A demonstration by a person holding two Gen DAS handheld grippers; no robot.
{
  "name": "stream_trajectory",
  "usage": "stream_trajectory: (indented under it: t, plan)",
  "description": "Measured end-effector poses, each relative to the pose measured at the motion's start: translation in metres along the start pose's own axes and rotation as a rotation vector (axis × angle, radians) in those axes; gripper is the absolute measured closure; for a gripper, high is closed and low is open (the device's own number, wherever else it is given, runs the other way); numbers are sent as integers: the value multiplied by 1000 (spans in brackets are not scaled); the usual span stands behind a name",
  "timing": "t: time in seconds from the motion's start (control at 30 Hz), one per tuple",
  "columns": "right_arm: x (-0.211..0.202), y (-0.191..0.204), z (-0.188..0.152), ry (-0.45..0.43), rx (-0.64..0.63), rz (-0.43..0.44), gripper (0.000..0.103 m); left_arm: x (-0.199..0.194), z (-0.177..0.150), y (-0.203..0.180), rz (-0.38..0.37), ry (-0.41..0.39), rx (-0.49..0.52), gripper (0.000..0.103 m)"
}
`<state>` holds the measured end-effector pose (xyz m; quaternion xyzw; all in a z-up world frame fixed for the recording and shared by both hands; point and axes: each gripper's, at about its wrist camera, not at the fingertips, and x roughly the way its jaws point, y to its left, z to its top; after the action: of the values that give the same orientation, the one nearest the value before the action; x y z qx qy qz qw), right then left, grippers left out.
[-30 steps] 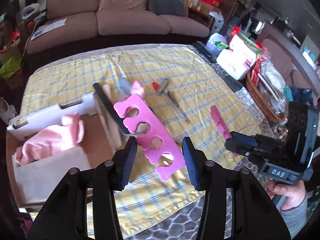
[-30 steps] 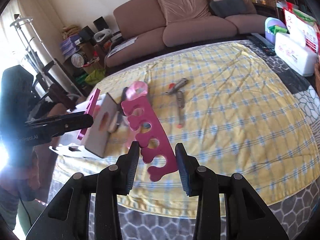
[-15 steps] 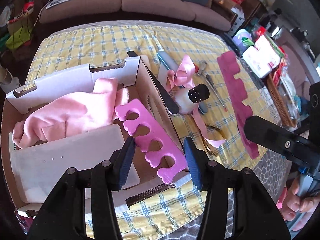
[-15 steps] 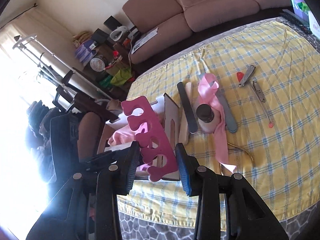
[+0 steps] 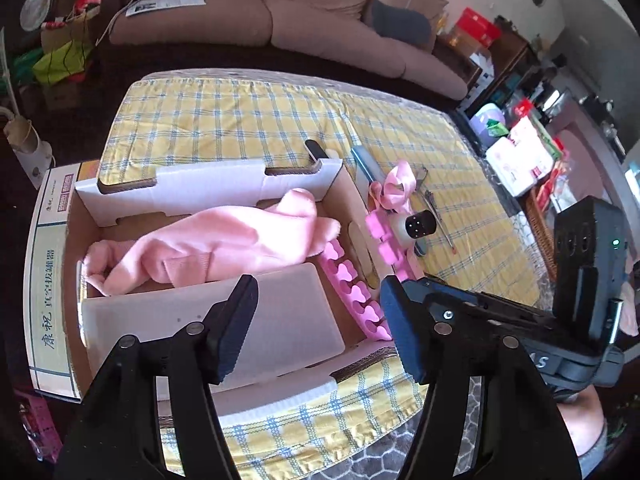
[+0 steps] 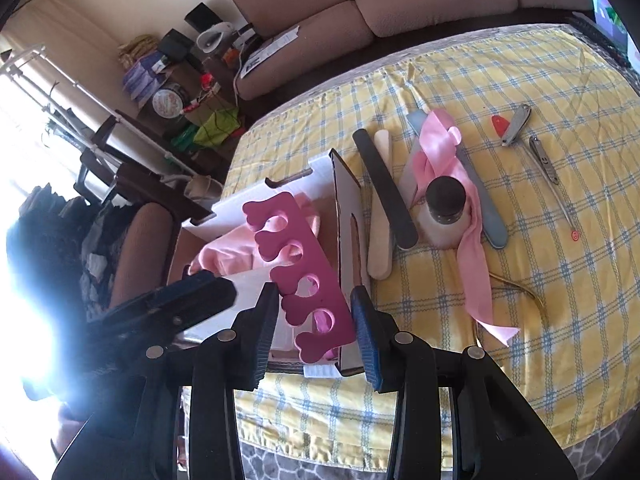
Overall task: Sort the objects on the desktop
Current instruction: 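Carry the pink toe separator into the cardboard box beside the container with the right tool, then open the right tool to release the toe separator in the box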
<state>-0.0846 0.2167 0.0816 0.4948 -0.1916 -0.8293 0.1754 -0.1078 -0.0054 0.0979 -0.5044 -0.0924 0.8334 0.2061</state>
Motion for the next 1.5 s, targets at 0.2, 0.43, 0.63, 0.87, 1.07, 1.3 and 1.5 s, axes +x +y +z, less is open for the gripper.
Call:
stream_trajectory:
  t: [0.2,0.43,0.63,0.87,1.07,1.3,1.5]
  plan:
    - [23,32,-5,13,-157,-207,66,-16,2,12,-16,-20,-9,38]
    - [38,57,-20,-15,-313,-424,65,-20,-4,18,-69,-23,-23,38]
    - [33,66,-27,-25,-275,-391,47,-16,-6,35,-115,-15,-73,38]
    - [19,59,-25,-17,-249,-303,72,-16,-2,48,-150,-26,-120,38]
    - [25,75,-31,11,-303,-309,76,-17,-3,44,-160,-23,-119,38]
    - [46,75,-24,69,-334,-360,76,-19,-3,46,-168,-29,-126,38]
    - [74,69,-23,168,-343,-400,80,-19,-2,43,-167,-33,-116,37]
